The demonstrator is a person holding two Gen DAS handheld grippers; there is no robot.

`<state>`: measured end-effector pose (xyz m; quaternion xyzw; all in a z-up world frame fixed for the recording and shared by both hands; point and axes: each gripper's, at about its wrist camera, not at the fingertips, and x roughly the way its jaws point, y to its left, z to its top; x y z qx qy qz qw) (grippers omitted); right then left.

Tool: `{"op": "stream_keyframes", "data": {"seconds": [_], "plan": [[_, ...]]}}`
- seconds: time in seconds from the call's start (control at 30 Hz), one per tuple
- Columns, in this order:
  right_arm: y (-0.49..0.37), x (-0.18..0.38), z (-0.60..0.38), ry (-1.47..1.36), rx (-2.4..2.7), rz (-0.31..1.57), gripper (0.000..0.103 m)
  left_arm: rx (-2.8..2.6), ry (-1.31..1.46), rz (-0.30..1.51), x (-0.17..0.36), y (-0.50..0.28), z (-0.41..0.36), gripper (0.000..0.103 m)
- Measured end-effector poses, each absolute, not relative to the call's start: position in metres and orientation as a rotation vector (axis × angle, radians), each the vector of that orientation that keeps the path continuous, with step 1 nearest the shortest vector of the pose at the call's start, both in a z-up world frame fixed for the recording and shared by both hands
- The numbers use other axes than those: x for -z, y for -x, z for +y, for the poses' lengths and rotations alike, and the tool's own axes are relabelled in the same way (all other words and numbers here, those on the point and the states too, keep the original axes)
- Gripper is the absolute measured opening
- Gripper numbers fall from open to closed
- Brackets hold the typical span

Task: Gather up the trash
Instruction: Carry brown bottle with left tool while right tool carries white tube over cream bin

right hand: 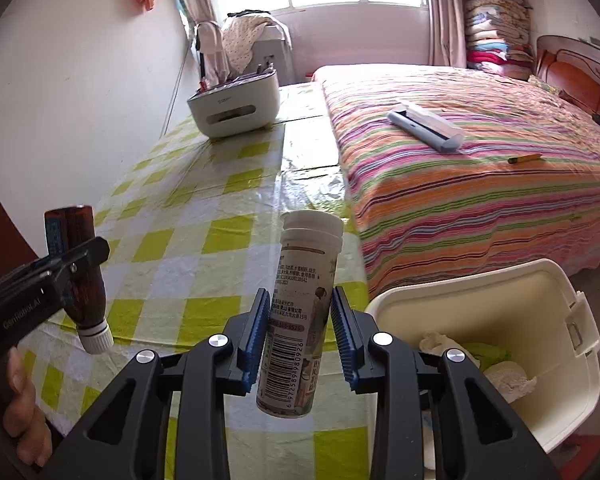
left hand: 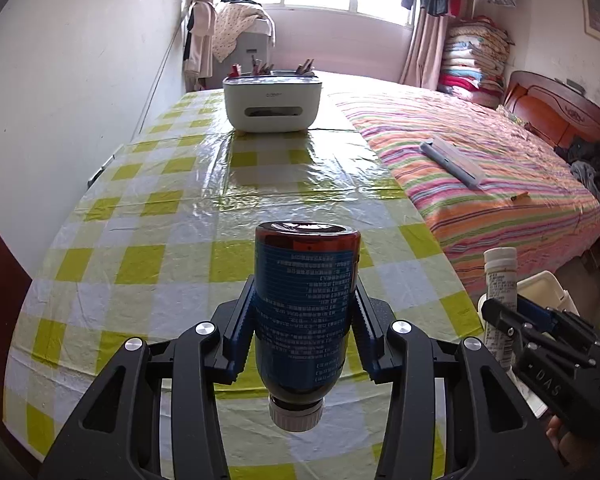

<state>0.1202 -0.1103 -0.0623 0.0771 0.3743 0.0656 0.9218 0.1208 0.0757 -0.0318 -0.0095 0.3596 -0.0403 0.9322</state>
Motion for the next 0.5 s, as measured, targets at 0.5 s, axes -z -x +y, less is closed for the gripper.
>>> {"op": "stream_keyframes", "data": {"seconds": [0.5], "plan": [[-0.113, 0.06, -0.141, -0.201, -0.094, 0.747, 0.031, 0.132, -0.03, 0.753, 0.041, -0.12, 0.047, 0.042]]}}
